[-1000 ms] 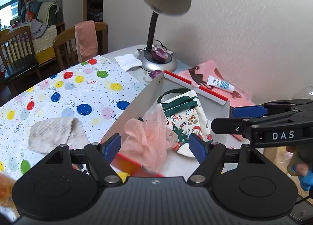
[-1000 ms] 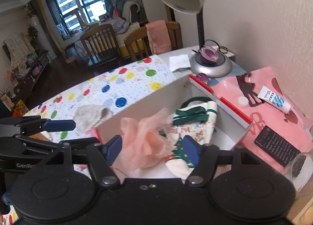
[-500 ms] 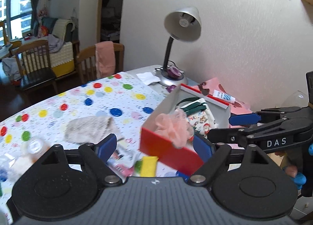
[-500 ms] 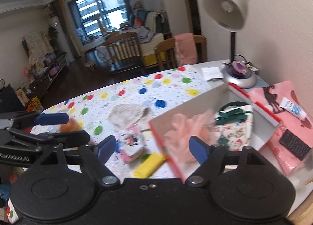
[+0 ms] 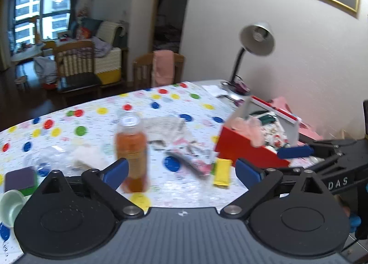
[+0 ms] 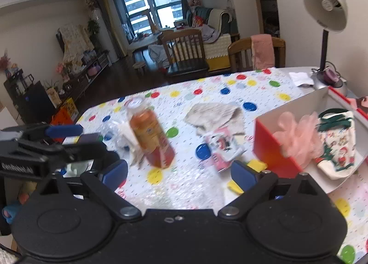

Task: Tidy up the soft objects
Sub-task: 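Withdraw both tools from the box back over the table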

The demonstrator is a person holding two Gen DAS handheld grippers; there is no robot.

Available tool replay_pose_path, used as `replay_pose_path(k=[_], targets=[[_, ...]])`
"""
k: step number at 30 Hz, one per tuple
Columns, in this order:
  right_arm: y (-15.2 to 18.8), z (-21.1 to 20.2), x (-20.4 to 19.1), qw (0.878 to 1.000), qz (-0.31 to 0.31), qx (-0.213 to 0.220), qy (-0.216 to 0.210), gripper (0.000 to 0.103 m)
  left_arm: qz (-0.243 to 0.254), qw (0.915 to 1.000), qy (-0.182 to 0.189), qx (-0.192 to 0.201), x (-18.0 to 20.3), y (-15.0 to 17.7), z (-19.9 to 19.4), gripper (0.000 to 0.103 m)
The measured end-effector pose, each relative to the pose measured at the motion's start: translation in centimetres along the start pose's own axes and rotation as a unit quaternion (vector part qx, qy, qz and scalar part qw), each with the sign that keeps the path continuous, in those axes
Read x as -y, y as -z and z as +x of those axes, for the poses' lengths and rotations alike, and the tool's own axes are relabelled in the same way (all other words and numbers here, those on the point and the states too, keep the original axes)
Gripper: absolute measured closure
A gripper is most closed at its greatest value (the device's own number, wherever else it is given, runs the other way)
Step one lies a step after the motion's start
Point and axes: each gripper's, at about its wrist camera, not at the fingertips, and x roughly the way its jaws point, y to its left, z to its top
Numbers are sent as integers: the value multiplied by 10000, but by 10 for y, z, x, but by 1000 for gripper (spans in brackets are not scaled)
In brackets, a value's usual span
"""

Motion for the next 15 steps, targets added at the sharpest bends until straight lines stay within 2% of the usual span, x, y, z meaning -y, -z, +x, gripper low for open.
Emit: replay_pose_path(k=[9,15], targets=[[26,32,-41,9993,-24,-357,-63,6,-227,9987,-427,149,-59,30,-10,0],[47,63,-61,9970,-234,-707,-218,6,-763,9956,-547,41,-96,53,-3,0]])
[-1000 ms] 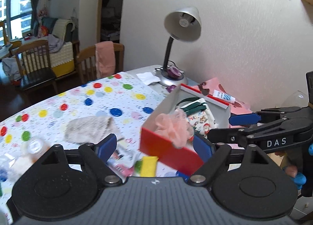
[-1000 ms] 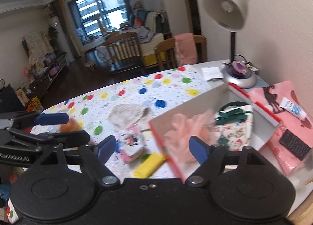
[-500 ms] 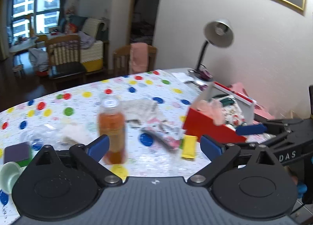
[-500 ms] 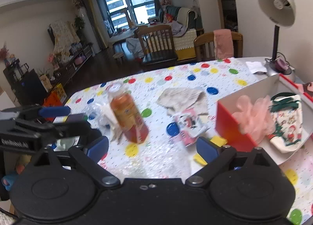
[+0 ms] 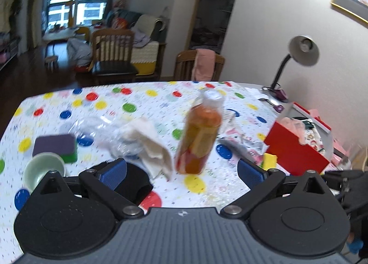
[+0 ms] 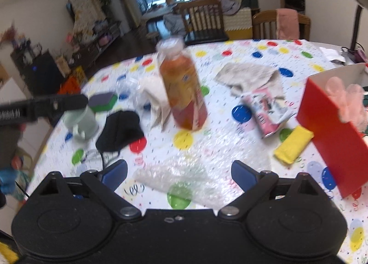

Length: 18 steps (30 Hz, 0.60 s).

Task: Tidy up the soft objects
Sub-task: 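Withdraw both tools from the box back over the table, then grasp the black face mask with the left tool while the right grasps the bubble wrap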

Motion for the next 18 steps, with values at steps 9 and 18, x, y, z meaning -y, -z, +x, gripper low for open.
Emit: replay_pose_path(k=[9,18], targets=[[19,53,-28,9977,-479,-477,101,8,-27,9977,-607,-284,-28,26,43,0],[28,95,-41,9921,-909,-835,241,11,142,9930,-963,-666,-39,40,95,0]])
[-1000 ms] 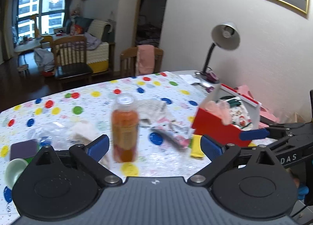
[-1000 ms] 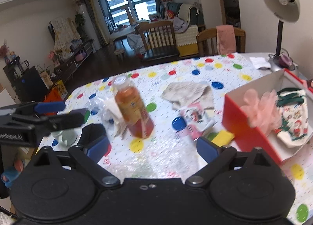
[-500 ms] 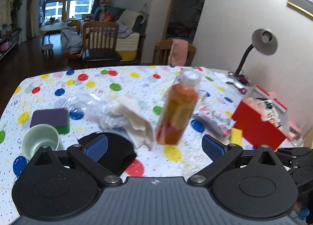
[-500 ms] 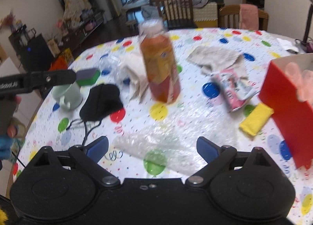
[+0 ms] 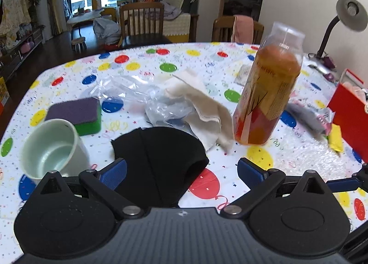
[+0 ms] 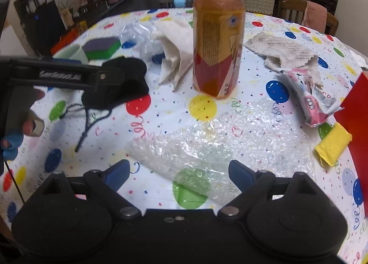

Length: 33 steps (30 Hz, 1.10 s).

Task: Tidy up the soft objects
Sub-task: 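Grasp the black face mask with the left tool while the right grasps the bubble wrap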

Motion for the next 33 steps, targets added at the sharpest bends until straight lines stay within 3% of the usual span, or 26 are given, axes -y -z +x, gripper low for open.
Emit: replay_pose_path(k=[11,24,30,33], targets=[[-5,30,5,9996,-139,-233,106,12,61,9984,-463,-326,9,-4,51,0],[-4,45,10,9990,-104,-443,21,20,-319,9962,-485,-645,-3,-4,72,7],[-4,43,10,9990,-96,-417,161,38,-395,9951,-615,-669,-6,-7,69,27],[-3,42,11,9987,-125,-394,308,49,-462,9948,-646,-641,-9,-8,65,45]])
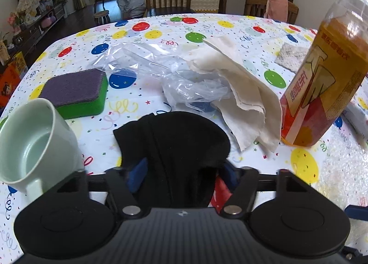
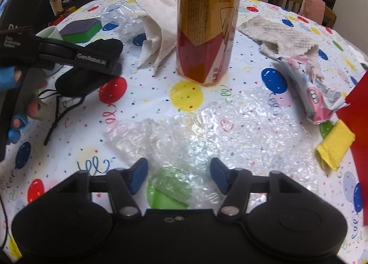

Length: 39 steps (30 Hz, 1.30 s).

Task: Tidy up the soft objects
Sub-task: 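Grasp the black face mask with the left tool while the right grasps the bubble wrap, then carry the mask and bubble wrap with both tools over the box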

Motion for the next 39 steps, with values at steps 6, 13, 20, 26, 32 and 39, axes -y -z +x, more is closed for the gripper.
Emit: replay_pose_path(k=[6,13,20,26,32,39], targets=[[2,-4,2,9998,7,50,194,88,-144,9999,46,-48,-7,-3,-6,70],[6,-17,10,9995,177,180,182,97,-202,9996,215,-31,-7,-1,-21,79],[10,-45,19,9984,465,307,-18,98,-121,9991,410,-17,-3,2,-48,83],[13,-77,42,9926,1064,541,-229,98,75,9982,589,88,0,5,-72,92],[16,-117,66,9840,1501,901,-316,98,202,9967,769,183,4,4,-96,93],[17,-163,97,9741,1865,1266,-195,98,310,9911,1245,357,26,-8,-130,93]])
